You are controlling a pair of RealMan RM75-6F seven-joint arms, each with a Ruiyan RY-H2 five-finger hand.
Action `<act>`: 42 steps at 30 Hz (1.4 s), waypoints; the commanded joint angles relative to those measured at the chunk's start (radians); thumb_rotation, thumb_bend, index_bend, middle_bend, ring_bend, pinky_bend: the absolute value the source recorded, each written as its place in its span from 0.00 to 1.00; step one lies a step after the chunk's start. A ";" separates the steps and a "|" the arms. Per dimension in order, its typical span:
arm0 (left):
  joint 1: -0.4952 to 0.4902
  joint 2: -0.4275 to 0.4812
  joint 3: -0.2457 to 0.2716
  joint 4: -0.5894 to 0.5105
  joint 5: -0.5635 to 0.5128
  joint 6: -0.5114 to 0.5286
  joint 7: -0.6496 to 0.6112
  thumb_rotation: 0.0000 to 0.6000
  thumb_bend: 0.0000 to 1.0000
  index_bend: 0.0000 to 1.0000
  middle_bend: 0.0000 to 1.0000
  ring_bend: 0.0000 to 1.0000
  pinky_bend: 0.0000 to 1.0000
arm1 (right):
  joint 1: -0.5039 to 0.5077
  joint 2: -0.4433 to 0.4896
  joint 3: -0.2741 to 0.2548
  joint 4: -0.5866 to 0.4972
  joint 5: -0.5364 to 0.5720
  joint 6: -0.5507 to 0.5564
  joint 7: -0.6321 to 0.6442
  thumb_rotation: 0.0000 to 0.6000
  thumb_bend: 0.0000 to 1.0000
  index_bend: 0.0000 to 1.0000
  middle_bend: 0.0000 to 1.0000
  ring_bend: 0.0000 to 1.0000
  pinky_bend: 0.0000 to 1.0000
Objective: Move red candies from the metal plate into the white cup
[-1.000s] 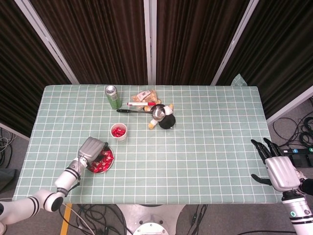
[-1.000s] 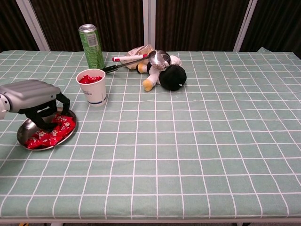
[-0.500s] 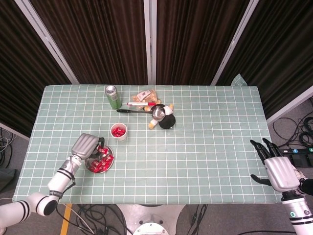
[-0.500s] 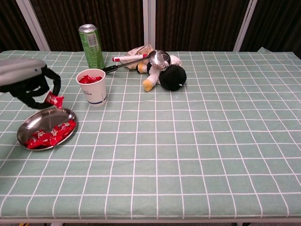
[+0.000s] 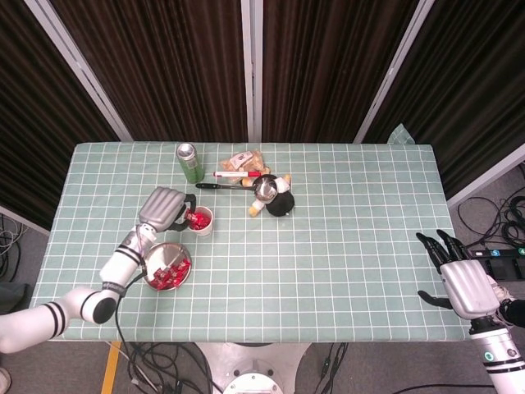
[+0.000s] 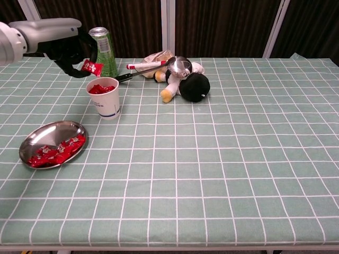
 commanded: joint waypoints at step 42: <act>0.242 0.178 0.174 -0.193 0.009 0.460 0.040 1.00 0.27 0.36 0.59 0.51 0.65 | -0.020 -0.008 0.006 0.061 0.027 0.025 0.053 1.00 0.06 0.02 0.13 0.00 0.09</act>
